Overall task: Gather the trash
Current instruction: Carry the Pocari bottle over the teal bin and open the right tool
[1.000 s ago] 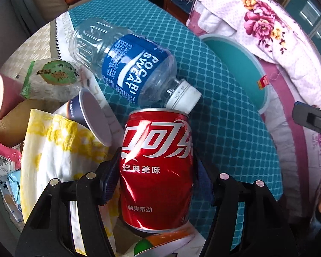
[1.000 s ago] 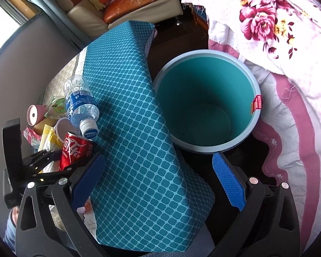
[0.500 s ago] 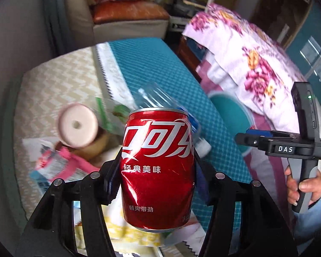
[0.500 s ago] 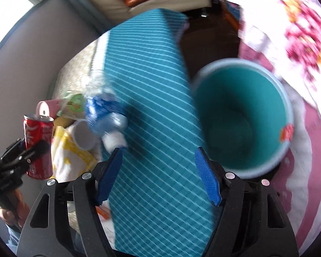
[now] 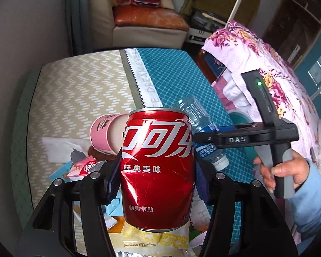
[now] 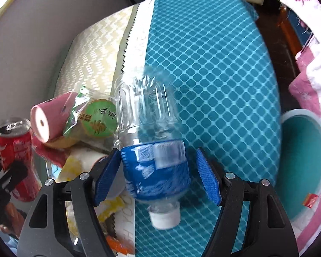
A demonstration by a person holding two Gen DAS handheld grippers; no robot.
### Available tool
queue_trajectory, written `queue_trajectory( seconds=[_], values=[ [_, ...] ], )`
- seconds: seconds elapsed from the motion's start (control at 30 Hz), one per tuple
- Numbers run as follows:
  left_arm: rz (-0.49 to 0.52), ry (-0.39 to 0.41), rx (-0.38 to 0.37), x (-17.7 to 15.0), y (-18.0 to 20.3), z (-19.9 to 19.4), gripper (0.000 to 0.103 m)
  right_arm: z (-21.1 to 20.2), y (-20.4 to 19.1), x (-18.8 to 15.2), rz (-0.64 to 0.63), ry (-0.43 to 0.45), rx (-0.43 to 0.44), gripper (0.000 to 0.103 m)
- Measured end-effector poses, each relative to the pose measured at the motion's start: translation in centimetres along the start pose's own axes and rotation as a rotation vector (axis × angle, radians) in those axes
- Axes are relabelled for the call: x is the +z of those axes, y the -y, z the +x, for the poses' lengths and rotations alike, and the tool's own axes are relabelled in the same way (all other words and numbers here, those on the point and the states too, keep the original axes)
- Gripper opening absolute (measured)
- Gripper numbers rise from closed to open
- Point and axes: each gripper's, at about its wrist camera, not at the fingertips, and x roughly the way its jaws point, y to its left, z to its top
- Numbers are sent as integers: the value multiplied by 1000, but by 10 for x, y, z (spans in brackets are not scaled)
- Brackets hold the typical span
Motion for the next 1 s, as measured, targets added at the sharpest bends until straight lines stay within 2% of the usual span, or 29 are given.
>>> queue_trajectory(
  seconds=[0.03, 0.07, 0.13, 0.4, 0.63, 0.8, 1.0],
  values=[
    [2, -2, -1, 0, 1, 1, 59, 4, 1, 0, 3, -5, 8, 68],
    [3, -2, 0, 0, 2, 3, 59, 7, 2, -1, 11, -12, 30, 63],
    [2, -1, 1, 0, 3, 3, 59, 2, 3, -5, 18, 11, 28, 62],
    [66, -1, -20, 6, 34, 8, 59, -61, 30, -43, 91, 127, 37, 62],
    [173, -39, -64, 15, 100, 42, 59, -115, 92, -77, 205, 211, -3, 62],
    [248, -71, -83, 20, 148, 74, 59, -126, 136, -89, 293, 253, -30, 62],
    [316, -119, -113, 24, 201, 115, 59, -132, 177, -107, 371, 264, -50, 62]
  ],
)
